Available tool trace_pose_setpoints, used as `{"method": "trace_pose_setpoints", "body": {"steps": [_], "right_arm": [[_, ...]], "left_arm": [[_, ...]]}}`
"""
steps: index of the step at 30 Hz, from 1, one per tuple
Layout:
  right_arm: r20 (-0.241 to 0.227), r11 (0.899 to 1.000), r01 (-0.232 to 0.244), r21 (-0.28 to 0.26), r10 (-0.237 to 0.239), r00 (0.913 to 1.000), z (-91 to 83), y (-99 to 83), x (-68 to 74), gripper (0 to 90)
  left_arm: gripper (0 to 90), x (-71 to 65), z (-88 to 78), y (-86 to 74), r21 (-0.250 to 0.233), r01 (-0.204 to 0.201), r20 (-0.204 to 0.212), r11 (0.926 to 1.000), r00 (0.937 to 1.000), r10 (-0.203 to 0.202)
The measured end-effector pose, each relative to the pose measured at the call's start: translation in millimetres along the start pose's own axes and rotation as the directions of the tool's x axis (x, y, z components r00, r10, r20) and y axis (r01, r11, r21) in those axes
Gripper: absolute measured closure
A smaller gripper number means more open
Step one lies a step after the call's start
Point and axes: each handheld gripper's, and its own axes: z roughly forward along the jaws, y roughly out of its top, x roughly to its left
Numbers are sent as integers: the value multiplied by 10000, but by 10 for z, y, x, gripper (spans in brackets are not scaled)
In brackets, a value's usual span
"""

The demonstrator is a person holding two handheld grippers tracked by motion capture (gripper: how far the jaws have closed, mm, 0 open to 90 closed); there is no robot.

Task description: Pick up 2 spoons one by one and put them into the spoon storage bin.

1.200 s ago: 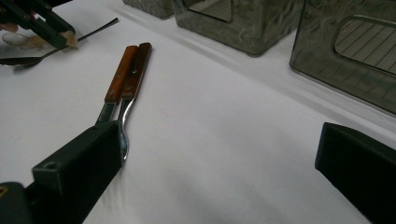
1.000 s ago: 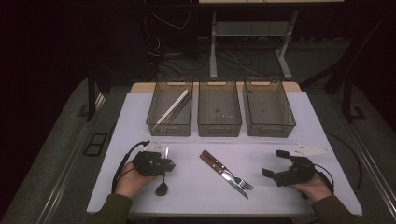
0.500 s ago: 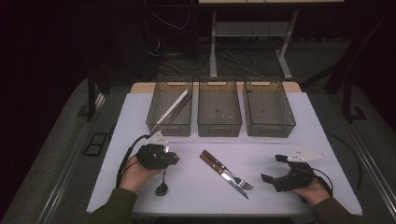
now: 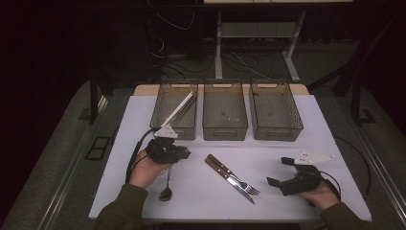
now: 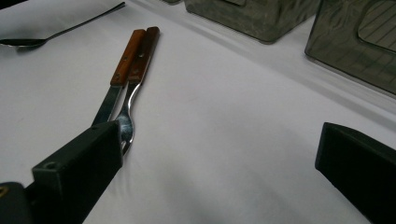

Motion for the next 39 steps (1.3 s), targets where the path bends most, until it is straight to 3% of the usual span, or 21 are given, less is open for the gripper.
{"method": "trace_pose_setpoints", "body": {"steps": [8, 12, 19, 35, 39], "right_arm": [[74, 10000, -44, 23, 44, 10000, -6, -4, -5, 8], [67, 10000, -27, -47, 27, 10000, -19, -2, -6, 8], [38, 10000, -67, -26, 67, 10000, -26, 4, 5, 8], [57, 10000, 11, -77, -11, 10000, -34, 5, 16, 8], [45, 9999, 83, -113, -82, 10000, -33, 8, 18, 8]], "left_arm": [[732, -5, 63, 195, -301, -116, 81, 9995, 9999, 119], [732, -7, 99, 298, -508, 115, 7, 9986, 9999, -115], [732, 32, 180, 489, -736, 92, 97, 9972, 9999, -85], [733, 138, 471, 1138, -1081, -181, -114, 9940, 9998, 170], [733, 136, 576, 1310, -962, -387, -236, 9946, 9991, 366]]}}
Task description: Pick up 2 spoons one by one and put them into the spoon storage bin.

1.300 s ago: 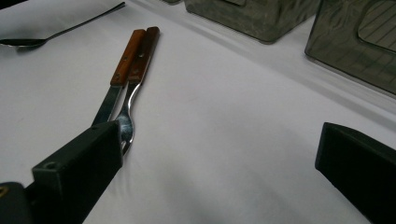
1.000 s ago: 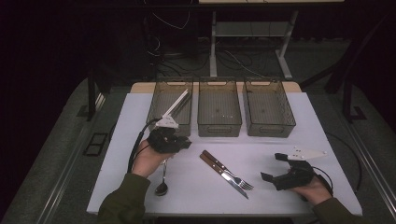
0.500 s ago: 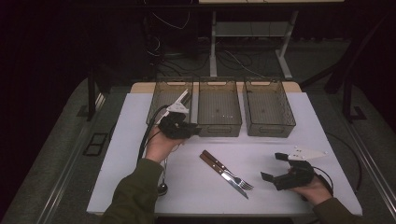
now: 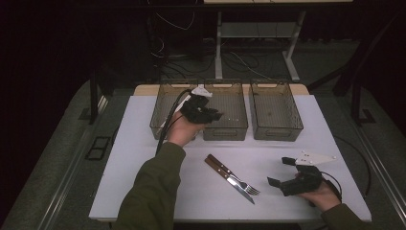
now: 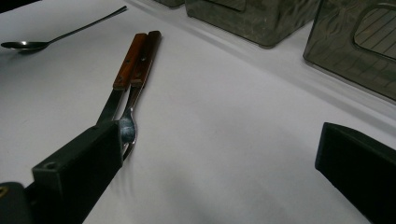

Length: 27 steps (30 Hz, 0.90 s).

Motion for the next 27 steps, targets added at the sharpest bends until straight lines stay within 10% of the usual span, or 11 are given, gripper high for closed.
{"method": "trace_pose_setpoints", "body": {"steps": [12, 27], "right_arm": [[-66, 10000, -49, -72, 49, 10000, -10, 5, 4, 9], [-128, 9999, -37, -143, 35, 9999, -17, 17, 8, 8]], "left_arm": [[732, 236, 467, 340, 26, 233, -370, 9997, 9990, -232], [730, 280, 987, 269, 699, 876, -404, 9937, 9956, -850]]}}
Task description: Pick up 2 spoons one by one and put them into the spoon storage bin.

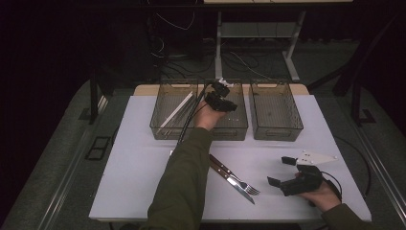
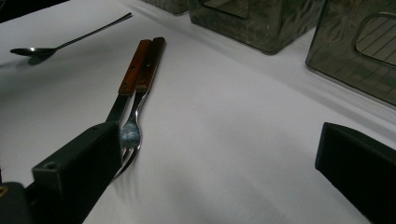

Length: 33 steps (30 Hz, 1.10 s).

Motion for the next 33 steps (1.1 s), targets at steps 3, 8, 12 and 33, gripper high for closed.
{"method": "trace_pose_setpoints", "body": {"steps": [3, 8, 12, 33], "right_arm": [[-9, 10000, -8, -23, 8, 10000, 2, 1, -1, 9], [-7, 10000, -42, -41, 42, 10000, -3, 2, -2, 8], [9, 10000, -11, -29, 11, 10000, 0, 1, -8, 8], [63, 10000, -5, 90, 4, 10000, 8, 0, -12, 8]], "left_arm": [[722, 0, 19, -13, 286, -143, -134, 9995, 9998, 147], [561, 28, -29, -19, 211, 59, -187, 9998, 9998, -55], [506, 4, -177, -16, -64, -128, -92, 9999, 9999, 127], [310, -283, -1124, -790, -554, -377, 52, 9978, 9993, 380]]}}
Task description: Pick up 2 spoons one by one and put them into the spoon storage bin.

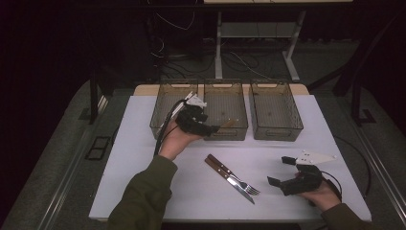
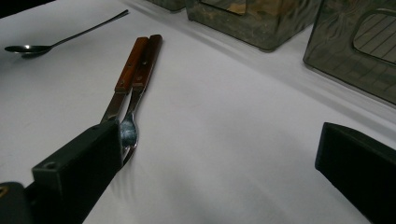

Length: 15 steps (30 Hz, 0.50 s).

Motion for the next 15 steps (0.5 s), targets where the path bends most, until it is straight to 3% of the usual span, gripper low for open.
{"method": "trace_pose_setpoints", "body": {"steps": [10, 15], "right_arm": [[72, 9999, -116, 28, 116, 9999, 1, -3, -7, 9], [90, 10000, -73, 34, 73, 9999, 7, -3, -11, 8]], "left_arm": [[319, -27, -351, -457, -225, 192, -640, 9996, 9977, -206], [395, 3, -465, -683, -202, 321, -1045, 9993, 9939, -341]]}}
